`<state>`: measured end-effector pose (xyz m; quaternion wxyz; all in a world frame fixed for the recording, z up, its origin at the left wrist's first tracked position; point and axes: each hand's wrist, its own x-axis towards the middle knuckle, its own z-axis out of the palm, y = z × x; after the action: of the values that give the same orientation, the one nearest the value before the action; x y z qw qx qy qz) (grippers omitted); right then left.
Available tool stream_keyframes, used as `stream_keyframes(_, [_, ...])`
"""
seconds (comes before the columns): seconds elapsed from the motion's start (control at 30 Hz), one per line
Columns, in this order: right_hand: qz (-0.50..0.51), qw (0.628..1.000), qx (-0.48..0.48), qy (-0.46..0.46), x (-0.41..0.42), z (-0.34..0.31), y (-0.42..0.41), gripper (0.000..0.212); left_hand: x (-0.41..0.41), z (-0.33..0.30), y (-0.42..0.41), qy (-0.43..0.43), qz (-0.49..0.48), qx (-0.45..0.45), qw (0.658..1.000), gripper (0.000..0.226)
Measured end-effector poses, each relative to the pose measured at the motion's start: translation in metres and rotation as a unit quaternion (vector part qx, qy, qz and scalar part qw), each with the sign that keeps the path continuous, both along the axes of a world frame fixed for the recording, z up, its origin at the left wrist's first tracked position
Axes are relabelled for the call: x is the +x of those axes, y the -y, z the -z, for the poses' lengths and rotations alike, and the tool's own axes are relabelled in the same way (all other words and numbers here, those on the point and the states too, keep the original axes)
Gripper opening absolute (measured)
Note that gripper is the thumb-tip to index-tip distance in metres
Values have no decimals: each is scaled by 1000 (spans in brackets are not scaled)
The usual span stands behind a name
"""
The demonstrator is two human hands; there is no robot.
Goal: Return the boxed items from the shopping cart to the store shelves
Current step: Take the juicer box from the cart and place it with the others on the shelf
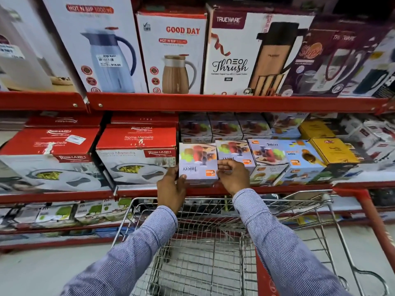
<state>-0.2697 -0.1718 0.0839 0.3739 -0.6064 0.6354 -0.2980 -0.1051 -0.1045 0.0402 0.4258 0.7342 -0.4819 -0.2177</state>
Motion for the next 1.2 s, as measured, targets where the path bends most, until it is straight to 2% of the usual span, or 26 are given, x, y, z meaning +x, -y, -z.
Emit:
stream_keyframes(0.13, [10,1000,-9,-22,0,9,6,26,1,5,8,-5,3,8,1000,30])
stream_keyframes(0.27, [-1,995,-63,-73,4,11,14,24,3,5,16,-7,-11,22,1000,30])
stream_keyframes(0.37, [-33,983,-102,-149,7,7,21,20,3,3,22,-14,-39,23,999,29])
stream_keyframes(0.47, [-89,955,-128,-252,8,-5,25,18,2,-2,25,-43,-76,15,996,32])
stream_keyframes(0.53, [-146,935,-135,-295,7,-14,33,32,3,-1,26,-63,-94,16,993,33])
stream_keyframes(0.63, [-262,888,-114,-360,9,-24,56,74,4,2,30,-110,-113,24,987,37])
stream_keyframes(0.73, [-318,847,-97,-415,16,-24,78,106,6,3,33,-160,-131,39,977,38])
stream_keyframes(0.8, [-340,828,-85,-439,18,-22,88,118,8,5,36,-178,-133,47,974,40])
stream_keyframes(0.93, [-366,806,-86,-457,18,-22,100,127,10,5,37,-187,-137,57,971,40])
stream_keyframes(1.1, [-366,809,-114,-446,16,-14,107,124,12,7,34,-218,-145,48,964,43])
stream_keyframes(1.2, [-367,806,-126,-447,15,-14,110,123,11,9,33,-207,-137,44,968,47])
